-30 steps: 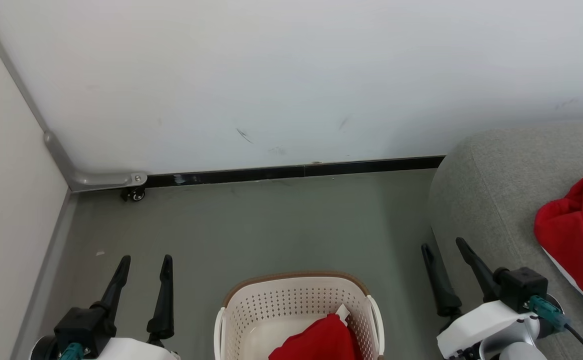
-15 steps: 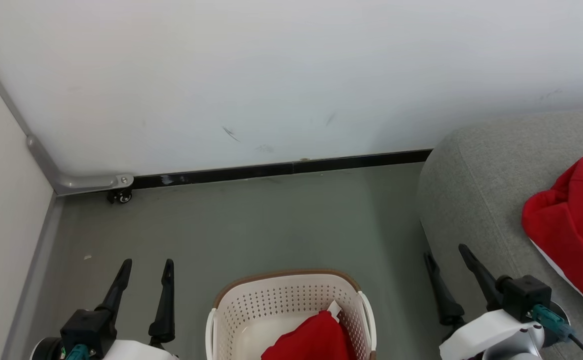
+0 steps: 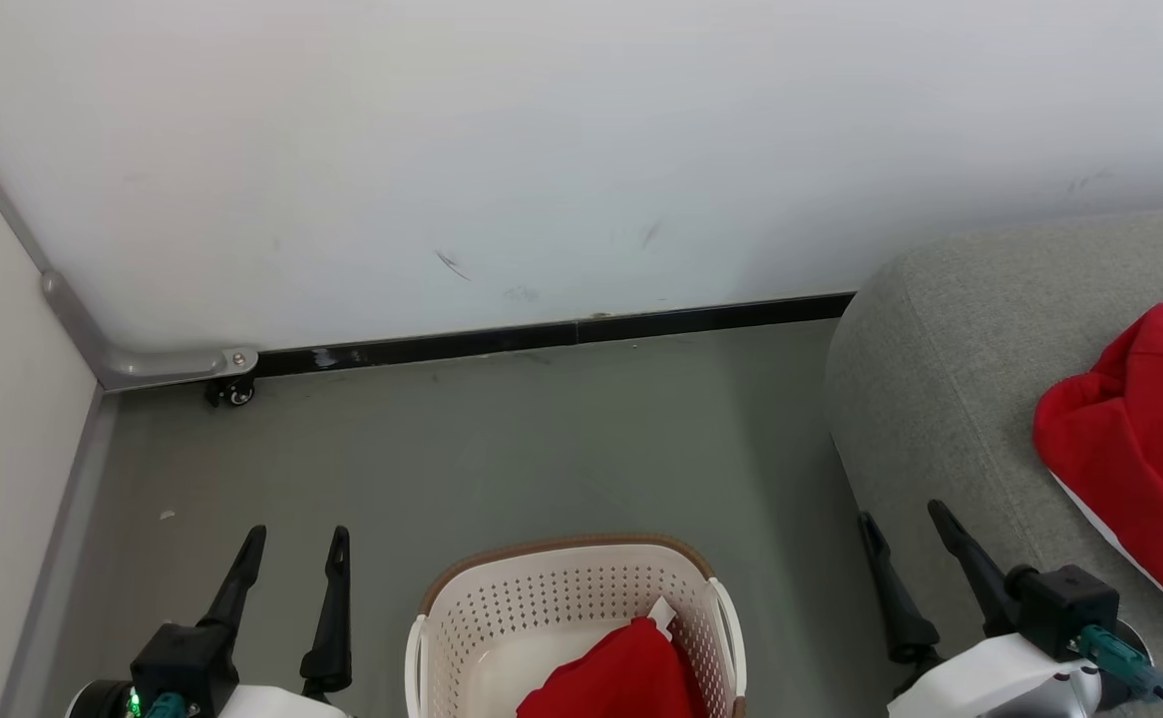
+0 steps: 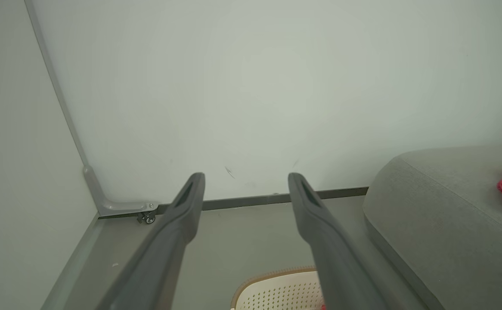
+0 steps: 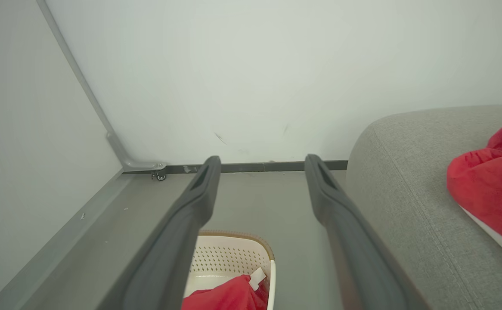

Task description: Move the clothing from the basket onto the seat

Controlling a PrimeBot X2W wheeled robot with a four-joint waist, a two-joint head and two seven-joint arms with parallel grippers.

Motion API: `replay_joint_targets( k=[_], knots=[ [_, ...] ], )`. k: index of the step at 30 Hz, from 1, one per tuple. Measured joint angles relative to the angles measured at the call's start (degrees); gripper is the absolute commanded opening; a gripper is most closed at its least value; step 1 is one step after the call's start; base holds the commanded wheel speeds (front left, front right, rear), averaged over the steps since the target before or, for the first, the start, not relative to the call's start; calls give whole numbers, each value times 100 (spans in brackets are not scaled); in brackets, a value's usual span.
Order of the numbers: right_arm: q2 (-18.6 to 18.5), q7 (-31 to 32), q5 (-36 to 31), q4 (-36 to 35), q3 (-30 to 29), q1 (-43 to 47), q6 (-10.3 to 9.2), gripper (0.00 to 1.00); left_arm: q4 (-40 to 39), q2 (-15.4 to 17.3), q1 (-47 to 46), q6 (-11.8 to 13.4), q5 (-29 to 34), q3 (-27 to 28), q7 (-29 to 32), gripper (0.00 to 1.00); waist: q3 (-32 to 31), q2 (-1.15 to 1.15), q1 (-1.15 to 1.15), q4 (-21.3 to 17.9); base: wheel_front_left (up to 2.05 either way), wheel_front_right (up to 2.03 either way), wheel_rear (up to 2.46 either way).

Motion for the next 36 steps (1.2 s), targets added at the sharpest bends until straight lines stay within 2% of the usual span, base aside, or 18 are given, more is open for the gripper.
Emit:
replay_joint_targets(
  k=[36],
  knots=[
    [11,261,58,-669,-76,252,0,100,65,-110,96,-104,193,179,0,100,59,0,0,126,0,0,0]
  ],
)
